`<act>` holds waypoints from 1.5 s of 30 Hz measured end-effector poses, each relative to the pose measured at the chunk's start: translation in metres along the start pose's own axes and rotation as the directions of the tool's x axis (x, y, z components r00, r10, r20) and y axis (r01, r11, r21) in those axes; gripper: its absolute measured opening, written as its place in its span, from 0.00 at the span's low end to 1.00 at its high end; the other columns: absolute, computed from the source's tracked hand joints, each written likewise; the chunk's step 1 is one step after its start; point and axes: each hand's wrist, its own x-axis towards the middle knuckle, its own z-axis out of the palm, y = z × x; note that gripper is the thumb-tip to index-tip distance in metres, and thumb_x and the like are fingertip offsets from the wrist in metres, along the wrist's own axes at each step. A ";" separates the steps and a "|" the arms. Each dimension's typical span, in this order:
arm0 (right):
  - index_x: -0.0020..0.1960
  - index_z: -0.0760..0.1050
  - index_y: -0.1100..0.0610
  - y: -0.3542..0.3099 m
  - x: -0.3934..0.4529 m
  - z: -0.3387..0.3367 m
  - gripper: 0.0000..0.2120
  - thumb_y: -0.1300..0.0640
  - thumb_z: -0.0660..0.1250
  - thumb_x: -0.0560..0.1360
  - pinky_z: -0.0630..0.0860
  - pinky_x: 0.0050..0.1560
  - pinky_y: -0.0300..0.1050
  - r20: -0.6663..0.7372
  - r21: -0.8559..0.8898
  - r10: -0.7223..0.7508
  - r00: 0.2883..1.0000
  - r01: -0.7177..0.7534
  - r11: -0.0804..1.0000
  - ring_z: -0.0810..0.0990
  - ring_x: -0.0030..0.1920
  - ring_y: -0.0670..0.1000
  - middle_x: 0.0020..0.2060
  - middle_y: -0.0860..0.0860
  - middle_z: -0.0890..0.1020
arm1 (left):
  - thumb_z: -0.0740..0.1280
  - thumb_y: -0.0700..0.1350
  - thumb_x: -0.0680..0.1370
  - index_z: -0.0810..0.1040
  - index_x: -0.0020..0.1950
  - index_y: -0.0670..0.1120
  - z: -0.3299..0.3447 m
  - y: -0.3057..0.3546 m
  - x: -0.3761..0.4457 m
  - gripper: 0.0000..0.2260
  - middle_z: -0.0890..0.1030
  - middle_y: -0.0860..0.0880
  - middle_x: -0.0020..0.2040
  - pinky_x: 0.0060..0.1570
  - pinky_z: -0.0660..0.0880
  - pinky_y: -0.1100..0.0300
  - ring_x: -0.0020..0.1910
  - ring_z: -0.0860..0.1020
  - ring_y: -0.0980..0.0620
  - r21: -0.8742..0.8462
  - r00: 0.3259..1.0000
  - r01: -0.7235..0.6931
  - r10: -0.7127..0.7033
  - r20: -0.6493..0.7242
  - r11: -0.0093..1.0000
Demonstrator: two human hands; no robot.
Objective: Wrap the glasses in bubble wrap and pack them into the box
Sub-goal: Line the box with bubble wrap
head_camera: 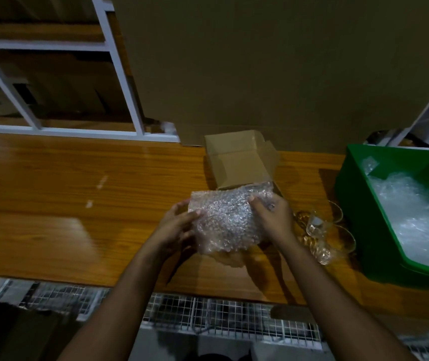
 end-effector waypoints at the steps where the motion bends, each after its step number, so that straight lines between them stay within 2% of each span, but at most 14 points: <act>1: 0.46 0.81 0.56 -0.003 -0.001 0.004 0.08 0.52 0.71 0.77 0.80 0.44 0.53 0.009 0.019 -0.010 1.000 0.009 1.000 0.84 0.43 0.57 0.42 0.57 0.85 | 0.74 0.37 0.70 0.70 0.68 0.47 -0.001 0.001 -0.001 0.28 0.84 0.42 0.57 0.51 0.80 0.46 0.53 0.84 0.45 0.008 1.000 -0.019 0.019 -0.023 1.000; 3: 0.48 0.80 0.50 -0.005 -0.007 0.010 0.02 0.52 0.70 0.78 0.81 0.48 0.56 0.028 0.050 -0.052 0.998 0.051 0.997 0.84 0.47 0.56 0.45 0.54 0.85 | 0.73 0.32 0.73 0.71 0.68 0.47 -0.009 0.000 -0.003 0.26 0.85 0.43 0.53 0.51 0.81 0.44 0.52 0.84 0.44 0.058 0.993 -0.073 0.078 -0.087 0.996; 6: 0.52 0.79 0.46 -0.002 -0.021 0.022 0.03 0.51 0.70 0.78 0.83 0.50 0.57 0.105 0.068 -0.071 0.992 0.064 0.996 0.84 0.50 0.49 0.48 0.48 0.85 | 0.73 0.33 0.74 0.72 0.69 0.47 -0.032 -0.001 -0.016 0.25 0.85 0.43 0.52 0.47 0.81 0.54 0.50 0.85 0.49 0.133 0.977 -0.145 0.163 -0.136 0.981; 9: 0.67 0.76 0.51 0.002 -0.034 0.047 0.22 0.46 0.72 0.76 0.81 0.53 0.50 0.179 0.084 -0.015 0.984 0.000 0.996 0.81 0.58 0.50 0.60 0.51 0.82 | 0.72 0.34 0.75 0.73 0.68 0.47 -0.060 0.001 -0.033 0.22 0.86 0.48 0.46 0.42 0.78 0.63 0.45 0.85 0.57 0.159 0.958 -0.203 0.229 -0.170 0.966; 11: 0.67 0.76 0.49 -0.005 -0.040 0.064 0.20 0.50 0.72 0.77 0.80 0.43 0.43 0.200 0.109 -0.033 0.979 0.012 0.994 0.84 0.51 0.50 0.57 0.53 0.83 | 0.71 0.34 0.76 0.74 0.67 0.48 -0.079 0.005 -0.043 0.21 0.86 0.49 0.45 0.41 0.78 0.65 0.44 0.84 0.58 0.155 0.940 -0.250 0.277 -0.197 0.956; 15: 0.66 0.72 0.39 -0.013 -0.050 0.091 0.23 0.62 0.69 0.79 0.83 0.34 0.47 0.277 0.156 -0.160 0.948 0.120 0.980 0.83 0.33 0.50 0.42 0.43 0.85 | 0.70 0.33 0.76 0.73 0.67 0.51 -0.113 0.015 -0.060 0.22 0.85 0.49 0.45 0.43 0.79 0.63 0.44 0.84 0.57 0.179 0.912 -0.292 0.330 -0.242 0.939; 19: 0.75 0.66 0.47 0.006 -0.057 0.109 0.27 0.57 0.70 0.79 0.80 0.36 0.43 0.345 -0.132 -0.099 0.933 0.153 0.979 0.81 0.37 0.44 0.54 0.48 0.82 | 0.69 0.32 0.77 0.70 0.70 0.51 -0.133 0.005 -0.067 0.25 0.83 0.44 0.50 0.34 0.78 0.65 0.40 0.83 0.53 0.341 0.943 -0.155 0.241 -0.228 0.927; 22: 0.72 0.69 0.53 0.016 -0.060 0.113 0.25 0.55 0.72 0.77 0.77 0.39 0.41 0.282 -0.272 -0.045 0.958 0.125 0.954 0.82 0.44 0.51 0.51 0.51 0.83 | 0.70 0.35 0.78 0.70 0.69 0.48 -0.143 -0.003 -0.065 0.22 0.78 0.47 0.45 0.24 0.70 0.69 0.31 0.74 0.56 0.430 0.948 -0.082 0.204 -0.246 0.899; 27: 0.69 0.70 0.54 0.021 -0.060 0.106 0.26 0.56 0.75 0.75 0.69 0.34 0.29 0.225 -0.362 -0.061 0.972 0.142 0.921 0.77 0.38 0.39 0.42 0.47 0.81 | 0.72 0.37 0.76 0.71 0.68 0.47 -0.156 -0.001 -0.057 0.22 0.78 0.43 0.45 0.26 0.73 0.64 0.32 0.75 0.53 0.449 0.955 -0.055 0.178 -0.235 0.892; 34: 0.56 0.77 0.56 0.017 -0.053 0.112 0.07 0.60 0.69 0.79 0.75 0.33 0.37 0.149 -0.449 -0.289 0.946 0.325 0.832 0.81 0.39 0.48 0.42 0.50 0.83 | 0.75 0.31 0.71 0.69 0.70 0.53 -0.153 0.003 -0.048 0.33 0.77 0.45 0.57 0.35 0.78 0.60 0.48 0.81 0.46 0.538 0.957 -0.052 0.195 -0.214 0.842; 39: 0.59 0.76 0.57 0.016 -0.060 0.120 0.10 0.60 0.67 0.78 0.79 0.41 0.50 0.228 -0.654 -0.480 0.847 0.498 0.569 0.79 0.50 0.55 0.54 0.55 0.80 | 0.78 0.38 0.71 0.66 0.72 0.53 -0.153 0.002 -0.044 0.34 0.76 0.41 0.58 0.44 0.83 0.47 0.52 0.82 0.39 0.409 0.955 -0.017 0.136 -0.264 0.913; 41: 0.65 0.74 0.56 0.016 -0.066 0.128 0.15 0.53 0.63 0.80 0.79 0.53 0.54 0.360 -0.647 -0.458 0.812 0.572 0.505 0.76 0.61 0.55 0.63 0.55 0.78 | 0.76 0.38 0.72 0.66 0.73 0.53 -0.152 0.003 -0.043 0.34 0.75 0.40 0.59 0.48 0.83 0.45 0.51 0.82 0.40 0.373 0.949 -0.007 0.124 -0.291 0.928; 43: 0.76 0.66 0.53 0.022 -0.071 0.135 0.24 0.45 0.54 0.83 0.66 0.71 0.59 0.522 -0.646 -0.303 0.798 0.601 0.471 0.65 0.75 0.55 0.75 0.53 0.69 | 0.75 0.36 0.73 0.65 0.74 0.54 -0.146 0.004 -0.045 0.34 0.74 0.43 0.59 0.42 0.83 0.49 0.49 0.82 0.42 0.432 0.952 -0.061 0.182 -0.246 0.900; 45: 0.81 0.55 0.52 0.032 -0.072 0.138 0.29 0.41 0.47 0.83 0.50 0.76 0.57 0.597 -0.657 -0.195 0.779 0.613 0.439 0.54 0.79 0.52 0.80 0.51 0.59 | 0.72 0.33 0.75 0.69 0.71 0.56 -0.139 0.006 -0.049 0.31 0.75 0.48 0.59 0.40 0.83 0.52 0.48 0.82 0.45 0.523 0.949 -0.186 0.291 -0.124 0.832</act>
